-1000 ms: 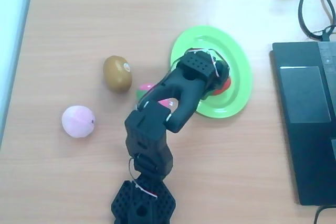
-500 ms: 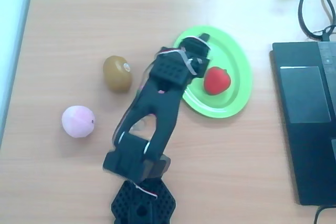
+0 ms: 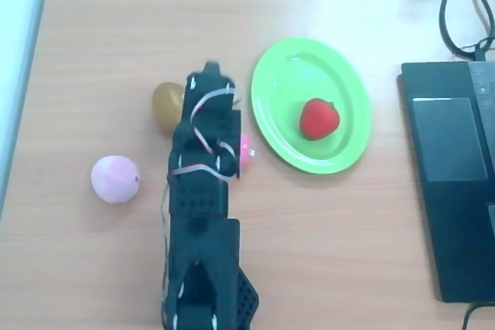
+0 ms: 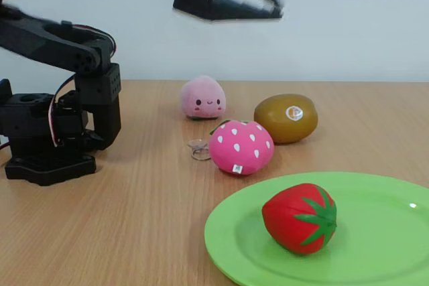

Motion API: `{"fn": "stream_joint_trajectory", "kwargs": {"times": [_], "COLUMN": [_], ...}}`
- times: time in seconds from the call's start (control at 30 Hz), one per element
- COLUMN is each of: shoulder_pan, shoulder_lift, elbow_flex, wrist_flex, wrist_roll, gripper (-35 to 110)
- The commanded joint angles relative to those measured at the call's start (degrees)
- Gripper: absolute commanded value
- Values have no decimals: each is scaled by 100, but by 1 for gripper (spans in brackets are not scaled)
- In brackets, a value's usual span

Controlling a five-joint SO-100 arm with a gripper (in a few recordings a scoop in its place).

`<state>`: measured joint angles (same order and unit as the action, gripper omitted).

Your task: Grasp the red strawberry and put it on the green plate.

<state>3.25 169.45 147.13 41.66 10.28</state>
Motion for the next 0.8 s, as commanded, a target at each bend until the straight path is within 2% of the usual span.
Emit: {"fn": "stream_joint_trajectory", "kwargs": {"times": [0.0,0.2,0.33,0.57,0.67,0.77], "shoulder_pan": [-158,-360,-378,-308,-369,-510], "shoulder_lift": [949,1916,1934,1934,1934,1934], "elbow_flex": [1151,3032,3612,3639,3630,3480], "wrist_flex": [-70,-70,-70,483,510,984], "wrist_roll": [35,-562,-782,-431,-562,-668], "gripper": [-8,-8,-8,-8,-8,-8]}}
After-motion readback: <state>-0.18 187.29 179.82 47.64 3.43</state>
